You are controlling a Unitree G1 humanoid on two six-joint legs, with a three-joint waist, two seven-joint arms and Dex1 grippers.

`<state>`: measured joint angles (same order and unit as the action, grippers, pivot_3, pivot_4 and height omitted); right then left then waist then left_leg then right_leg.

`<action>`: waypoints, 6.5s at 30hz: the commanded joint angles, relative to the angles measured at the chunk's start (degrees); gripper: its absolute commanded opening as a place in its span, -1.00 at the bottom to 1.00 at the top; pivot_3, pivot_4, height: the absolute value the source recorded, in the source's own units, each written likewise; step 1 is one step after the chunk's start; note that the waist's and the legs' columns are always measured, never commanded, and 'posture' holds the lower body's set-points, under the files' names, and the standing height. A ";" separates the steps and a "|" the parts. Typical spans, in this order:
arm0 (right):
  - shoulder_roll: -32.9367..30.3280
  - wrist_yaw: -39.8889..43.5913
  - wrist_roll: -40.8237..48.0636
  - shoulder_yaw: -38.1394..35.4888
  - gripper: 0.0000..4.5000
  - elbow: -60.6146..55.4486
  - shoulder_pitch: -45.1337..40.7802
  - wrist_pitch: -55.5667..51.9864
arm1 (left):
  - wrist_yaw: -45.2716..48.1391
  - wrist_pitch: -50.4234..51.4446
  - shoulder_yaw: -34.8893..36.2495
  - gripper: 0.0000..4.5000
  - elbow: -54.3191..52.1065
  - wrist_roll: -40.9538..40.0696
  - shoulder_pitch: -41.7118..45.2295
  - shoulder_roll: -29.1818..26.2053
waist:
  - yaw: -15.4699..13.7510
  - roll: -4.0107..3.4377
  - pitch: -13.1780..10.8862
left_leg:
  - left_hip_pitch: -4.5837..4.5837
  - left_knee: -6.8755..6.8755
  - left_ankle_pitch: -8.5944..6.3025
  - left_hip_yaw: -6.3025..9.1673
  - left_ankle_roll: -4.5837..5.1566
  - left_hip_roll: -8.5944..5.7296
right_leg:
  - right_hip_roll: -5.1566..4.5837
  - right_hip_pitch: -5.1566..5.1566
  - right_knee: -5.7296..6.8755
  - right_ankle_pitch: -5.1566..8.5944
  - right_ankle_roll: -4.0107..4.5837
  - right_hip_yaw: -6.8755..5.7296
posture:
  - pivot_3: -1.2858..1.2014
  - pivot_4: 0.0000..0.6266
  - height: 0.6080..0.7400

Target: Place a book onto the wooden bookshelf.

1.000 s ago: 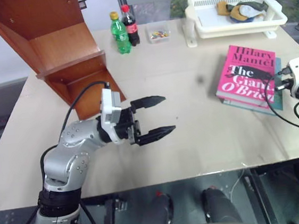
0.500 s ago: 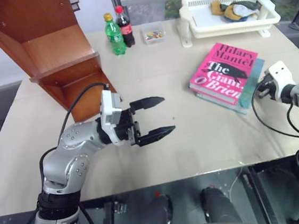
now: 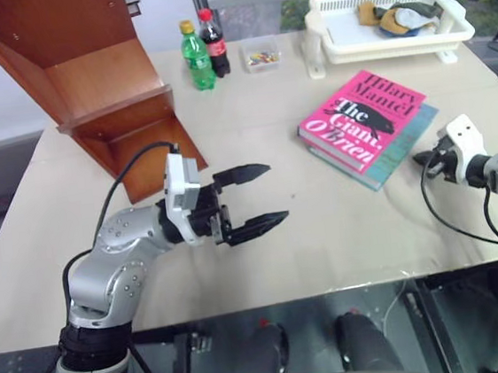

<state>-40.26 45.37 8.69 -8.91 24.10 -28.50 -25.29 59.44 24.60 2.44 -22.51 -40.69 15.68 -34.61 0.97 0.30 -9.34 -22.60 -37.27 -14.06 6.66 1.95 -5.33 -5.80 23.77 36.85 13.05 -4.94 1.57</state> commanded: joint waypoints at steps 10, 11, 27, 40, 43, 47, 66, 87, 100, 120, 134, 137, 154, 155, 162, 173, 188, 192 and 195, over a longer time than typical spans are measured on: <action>13.11 -16.52 27.11 -21.80 0.23 -42.82 8.81 -45.34 | 0.90 -1.26 0.46 1.00 0.93 0.25 2.72 -0.40 | -0.45 0.00 0.01 | -0.02 -0.02 -0.02 0.04 0.03 -0.03 | -0.03 -0.02 0.03 0.00 -0.01 -0.04 | 0.03 -0.52 1.00; 14.56 -17.90 28.22 -22.48 0.23 -43.36 8.30 -46.83 | 1.01 -1.20 0.38 1.00 1.12 0.29 3.05 -0.37 | -0.44 0.00 0.01 | -0.02 -0.03 -0.02 0.04 0.03 -0.03 | -0.03 -0.02 0.03 0.00 -0.01 -0.05 | 0.03 -0.52 1.00; 17.11 -23.40 27.15 -15.99 0.23 -35.40 7.01 -42.20 | 0.60 -0.15 0.90 1.00 0.09 -0.42 3.04 -1.40 | -0.09 -0.01 0.01 | -0.01 -0.02 -0.01 0.02 0.03 -0.04 | -0.02 0.01 0.05 0.00 -0.01 -0.04 | 0.03 -0.52 1.00; 6.29 -11.15 20.53 0.07 -0.77 -31.60 10.24 -28.98 | -0.07 0.59 1.48 1.00 -0.49 -0.78 3.22 -2.13 | 0.04 0.01 0.02 | 0.07 -0.02 -0.02 0.00 0.04 0.00 | 0.03 -0.05 0.05 0.00 -0.01 -0.04 | 0.03 -0.52 1.00; 3.70 -7.72 19.49 2.99 -0.92 -31.15 11.27 -25.85 | -0.11 0.75 1.69 1.00 -0.69 -0.97 3.07 -2.36 | 0.06 0.07 0.06 | 0.18 -0.02 -0.09 -0.02 0.16 0.01 | 0.03 -0.15 0.05 0.00 -0.02 -0.03 | 0.03 -0.52 1.00; 1.47 -4.87 18.58 4.74 -0.92 -29.90 11.36 -23.21 | -0.30 1.00 1.62 1.00 -0.84 -1.03 3.13 -2.44 | -0.17 0.13 0.09 | 0.24 -0.06 -0.14 -0.02 0.25 0.03 | 0.05 -0.21 0.05 0.00 -0.02 -0.04 | 0.03 -0.52 1.00; -6.59 7.14 31.97 -1.12 -0.92 -26.99 7.71 -36.19 | 0.13 1.13 1.67 1.00 0.37 -1.30 3.48 -2.28 | -0.53 0.15 0.09 | 0.06 -0.05 -0.13 0.07 0.22 0.00 | -0.02 -0.13 -0.03 0.00 0.00 -0.12 | 0.03 -0.52 1.00; -9.28 3.27 30.80 -5.73 -0.11 -28.62 8.77 -37.92 | 0.49 0.92 2.14 1.00 0.53 -1.56 2.44 -2.00 | -0.73 0.14 0.06 | -0.14 -0.04 -0.04 0.12 0.06 -0.04 | -0.09 -0.01 -0.08 0.00 -0.01 -0.19 | 0.03 -0.52 1.00; 1.94 -10.85 34.93 -15.17 -0.11 -62.30 26.66 -30.55 | -0.55 0.12 2.73 1.00 6.33 1.99 3.00 -2.40 | -1.38 0.13 0.06 | -0.12 -0.05 -0.16 0.21 0.25 -0.03 | -0.05 -0.02 -0.04 0.00 -0.03 -0.25 | 0.03 -0.52 1.00; 4.15 -18.91 27.05 -4.60 0.98 -80.35 38.00 -19.11 | -8.96 30.37 -0.07 1.00 35.81 1.66 26.71 -1.31 | -1.81 0.21 0.04 | -0.11 -0.09 -0.02 0.42 0.04 -0.16 | -0.01 -0.05 0.06 0.01 -0.05 -0.44 | 0.03 -0.52 1.00; 2.12 -26.88 26.03 -3.06 0.98 -84.10 43.18 -11.70 | 10.96 18.85 -8.68 1.00 91.24 20.19 56.90 11.85 | -0.29 0.50 -0.09 | -0.17 -0.19 -0.01 0.42 0.04 -0.36 | -0.08 -0.07 0.05 0.03 -0.10 -0.45 | 0.03 -0.52 1.00; 0.16 -29.88 26.38 -2.10 0.98 -84.10 45.80 -8.31 | 13.80 17.19 -8.77 1.00 95.23 23.54 58.36 13.82 | -0.27 0.51 -0.10 | -0.18 -0.19 -0.01 0.42 0.04 -0.35 | -0.10 -0.07 0.06 0.06 -0.14 -0.45 | 0.03 -0.52 1.00; -8.26 -38.81 29.46 -1.29 0.98 -84.10 52.71 -0.91 | 22.84 28.94 -2.27 1.00 96.83 26.36 58.83 12.73 | -0.11 0.65 -0.18 | -0.17 -0.40 -0.02 0.43 0.07 -0.33 | -0.07 -0.10 0.27 0.07 -0.16 -0.45 | 0.03 -0.52 1.00; -8.35 -38.77 29.51 -1.42 0.98 -84.10 52.68 -1.10 | 22.77 29.34 -1.98 1.00 96.80 26.35 58.71 12.71 | -0.13 0.65 -0.19 | -0.17 -0.42 -0.02 0.43 0.07 -0.33 | -0.07 -0.10 0.28 0.07 -0.16 -0.45 | 0.03 -0.52 1.00; -8.30 -38.32 29.41 -2.01 1.00 -84.10 53.09 -1.77 | 21.25 30.26 0.28 0.28 96.49 26.57 57.22 12.94 | -0.17 0.68 -0.20 | -0.18 -0.66 -0.04 0.44 0.11 -0.34 | -0.08 -0.10 0.50 0.08 -0.18 -0.44 | 0.03 -0.52 1.00; -8.12 -37.46 29.15 -3.12 1.00 -84.10 53.22 -2.76 | 20.22 31.90 3.62 -0.73 95.77 25.63 56.28 12.50 | -0.20 0.86 -0.31 | -0.17 -1.08 -0.17 0.46 0.32 -0.33 | -0.07 -0.14 0.95 0.09 -0.20 -0.44 | 0.03 -0.52 1.00; -7.48 -32.01 29.66 -2.66 1.00 -81.49 45.40 -6.81 | 13.34 18.69 6.62 -0.73 38.95 18.22 42.26 11.93 | -0.24 0.91 -0.36 | -0.24 -1.06 -0.10 0.46 0.17 -0.25 | -0.17 -0.07 0.94 0.07 -0.16 -0.34 | 0.03 -0.52 1.00; -7.07 -29.40 29.67 -1.34 1.00 -78.72 40.42 -7.45 | 3.96 -4.54 5.00 -0.73 30.36 25.89 39.40 12.28 | -0.70 0.89 -0.35 | -0.23 -1.04 -0.03 0.41 0.03 -0.25 | -0.19 -0.08 0.82 0.05 -0.15 -0.30 | 0.03 -0.52 1.00; -6.76 -27.16 29.03 -0.20 1.00 -76.27 36.57 -7.41 | -2.11 -22.10 2.99 -0.73 30.25 33.85 39.75 9.40 | -1.05 0.89 -0.35 | -0.19 -1.02 -0.04 0.39 0.05 -0.26 | -0.19 -0.09 0.82 0.06 -0.15 -0.31 | 0.03 -0.52 1.00</action>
<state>-47.23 16.58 38.27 -9.32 -52.62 10.05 -33.24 61.70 15.37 6.31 9.66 -12.43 54.81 -22.57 -0.08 1.18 -9.69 -22.79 -38.28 -14.10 7.05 2.00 -5.59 -5.98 23.68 37.67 13.11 -5.09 1.26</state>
